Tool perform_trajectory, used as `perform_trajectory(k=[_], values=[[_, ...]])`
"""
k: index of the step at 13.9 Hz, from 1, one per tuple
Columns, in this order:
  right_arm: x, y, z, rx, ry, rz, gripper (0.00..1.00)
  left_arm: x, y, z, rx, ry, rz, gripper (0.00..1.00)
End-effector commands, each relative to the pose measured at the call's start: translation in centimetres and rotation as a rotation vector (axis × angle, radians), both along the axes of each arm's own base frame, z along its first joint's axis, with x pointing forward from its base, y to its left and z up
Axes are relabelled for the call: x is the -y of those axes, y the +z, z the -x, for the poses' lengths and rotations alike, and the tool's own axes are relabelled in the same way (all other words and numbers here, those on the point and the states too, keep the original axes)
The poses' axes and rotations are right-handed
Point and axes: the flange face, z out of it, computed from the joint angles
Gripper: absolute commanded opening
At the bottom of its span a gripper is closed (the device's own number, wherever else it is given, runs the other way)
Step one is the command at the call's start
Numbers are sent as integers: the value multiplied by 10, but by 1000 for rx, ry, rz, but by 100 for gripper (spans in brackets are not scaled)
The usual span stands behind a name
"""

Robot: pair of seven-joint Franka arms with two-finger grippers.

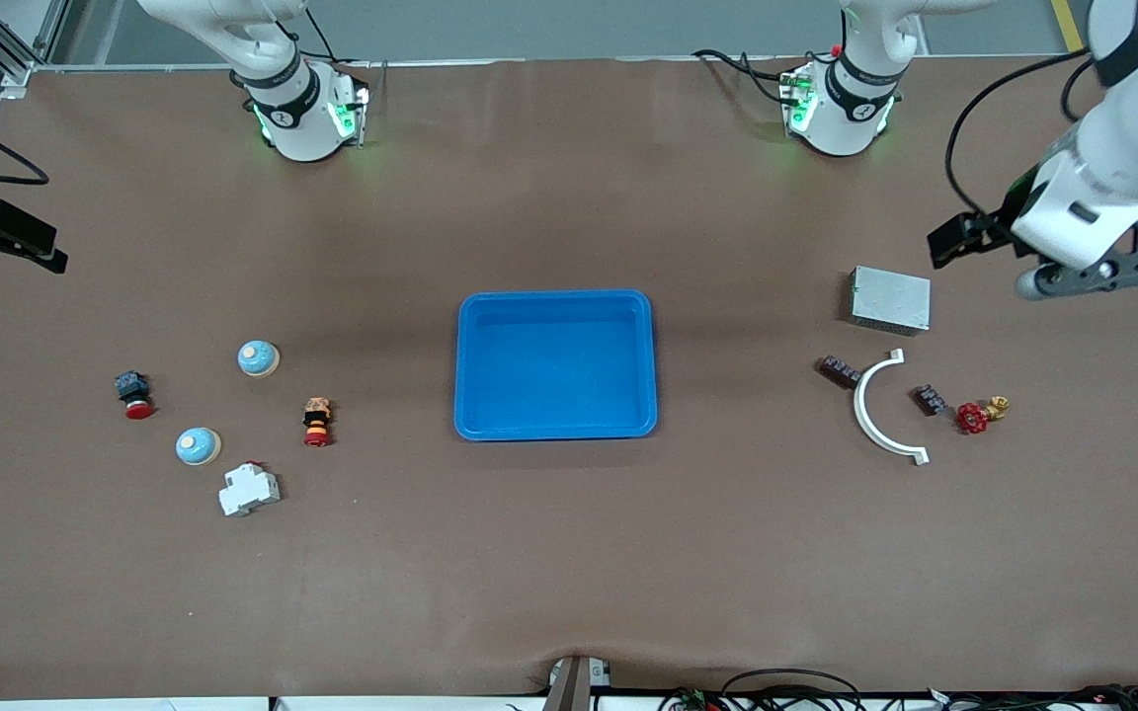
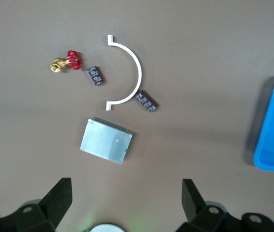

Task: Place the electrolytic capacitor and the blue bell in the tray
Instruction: 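Move the left gripper toward the capacitors while the right gripper reaches the bells, then grasp a black capacitor with the left gripper while the right gripper grasps a bell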

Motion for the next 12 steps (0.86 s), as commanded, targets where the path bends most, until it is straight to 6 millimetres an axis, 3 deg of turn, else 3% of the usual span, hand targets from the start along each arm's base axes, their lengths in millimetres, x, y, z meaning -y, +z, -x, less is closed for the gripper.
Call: perform_trajectory(k=[1, 4, 7, 10, 12], values=[[-5, -5, -2, -18, 4, -7, 100, 0, -46, 6, 20, 63, -3, 100], [-9, -34, -14, -79, 9, -8, 100, -3, -116, 3, 46, 166, 2, 100], [-14, -91, -20, -229, 20, -16, 100, 2, -181, -3, 57, 354, 1, 100], [-21, -149, -33, -322, 27, -10, 100, 1, -219, -5, 59, 458, 4, 98], [-19, -190, -25, -310, 23, -14, 100, -2, -245, 0, 54, 527, 1, 89]])
